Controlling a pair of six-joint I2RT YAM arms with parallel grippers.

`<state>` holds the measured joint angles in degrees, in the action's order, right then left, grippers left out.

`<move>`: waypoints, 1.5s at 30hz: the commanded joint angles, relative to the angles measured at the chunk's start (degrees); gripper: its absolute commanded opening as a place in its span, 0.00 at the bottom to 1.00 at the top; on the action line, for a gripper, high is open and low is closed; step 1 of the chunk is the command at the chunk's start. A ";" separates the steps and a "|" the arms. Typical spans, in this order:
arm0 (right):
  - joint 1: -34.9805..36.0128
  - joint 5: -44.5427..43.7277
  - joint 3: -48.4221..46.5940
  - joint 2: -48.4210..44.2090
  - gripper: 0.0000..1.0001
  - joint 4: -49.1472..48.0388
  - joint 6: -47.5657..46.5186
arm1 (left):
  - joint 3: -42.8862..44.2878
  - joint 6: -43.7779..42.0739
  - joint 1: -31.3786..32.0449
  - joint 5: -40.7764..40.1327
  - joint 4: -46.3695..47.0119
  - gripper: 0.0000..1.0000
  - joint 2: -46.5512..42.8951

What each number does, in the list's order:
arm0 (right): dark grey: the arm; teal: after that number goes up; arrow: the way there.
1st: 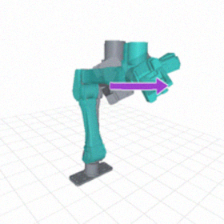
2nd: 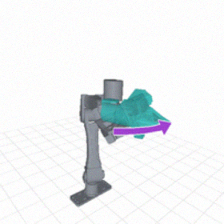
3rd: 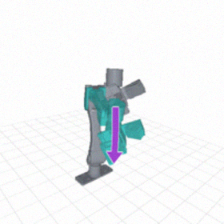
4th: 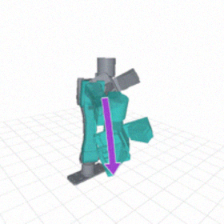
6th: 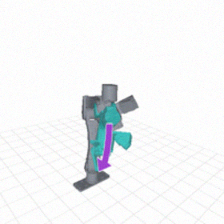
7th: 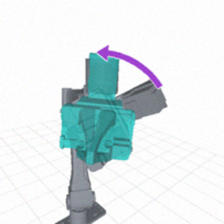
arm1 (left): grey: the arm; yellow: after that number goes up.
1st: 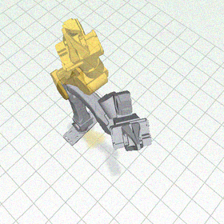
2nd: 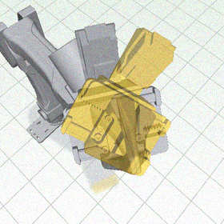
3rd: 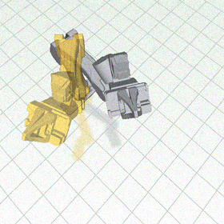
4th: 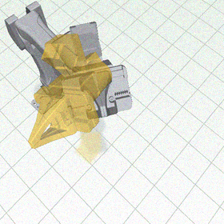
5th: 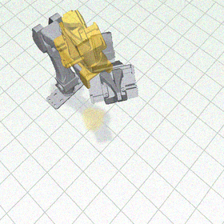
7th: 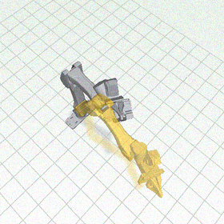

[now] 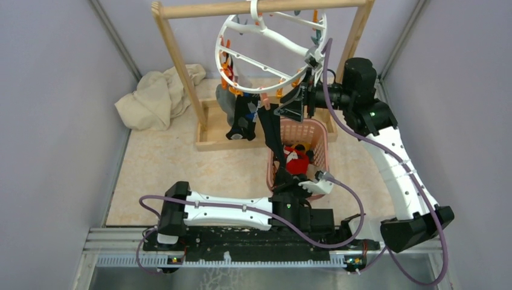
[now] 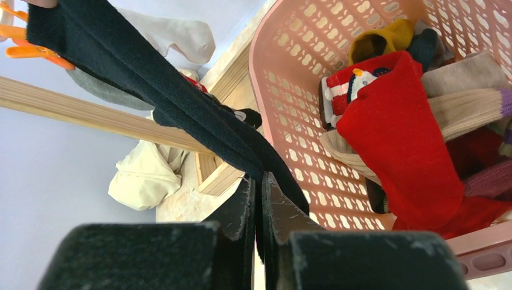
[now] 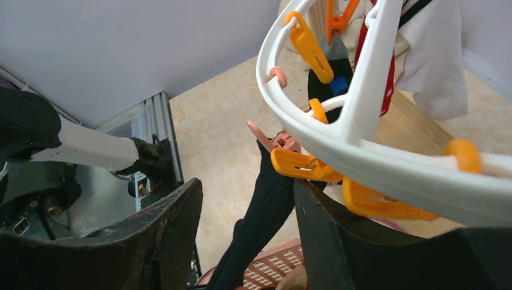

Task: Remove the socks clipped to the hanger
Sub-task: Remove the sock from the hanger.

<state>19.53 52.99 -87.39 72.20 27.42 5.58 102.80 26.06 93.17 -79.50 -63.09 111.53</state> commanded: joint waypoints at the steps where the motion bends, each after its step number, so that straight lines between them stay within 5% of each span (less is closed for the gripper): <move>1: 2.17 -2.21 -1.18 2.09 0.58 -4.13 -3.76 | -0.59 3.23 1.41 0.58 -2.80 0.07 -2.62; 9: 3.08 -4.96 5.02 1.94 0.61 -17.06 -0.79 | -0.20 7.26 2.75 1.00 -6.96 0.07 -3.01; 23: 3.15 -4.55 7.32 0.62 0.61 -24.03 0.85 | 2.76 5.57 3.81 0.80 -7.12 0.07 -2.13; 34: 3.14 5.56 10.48 0.89 0.72 -35.35 5.15 | 3.05 4.27 4.57 2.01 -5.92 0.07 -3.42; 45: 3.07 9.67 11.84 1.42 0.69 -39.72 7.38 | -2.30 0.72 5.70 6.36 1.20 0.07 -9.63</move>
<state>22.02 60.58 -75.35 74.41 -7.53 12.69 103.46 29.52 97.62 -76.97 -67.26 106.39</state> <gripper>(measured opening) 0.694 0.072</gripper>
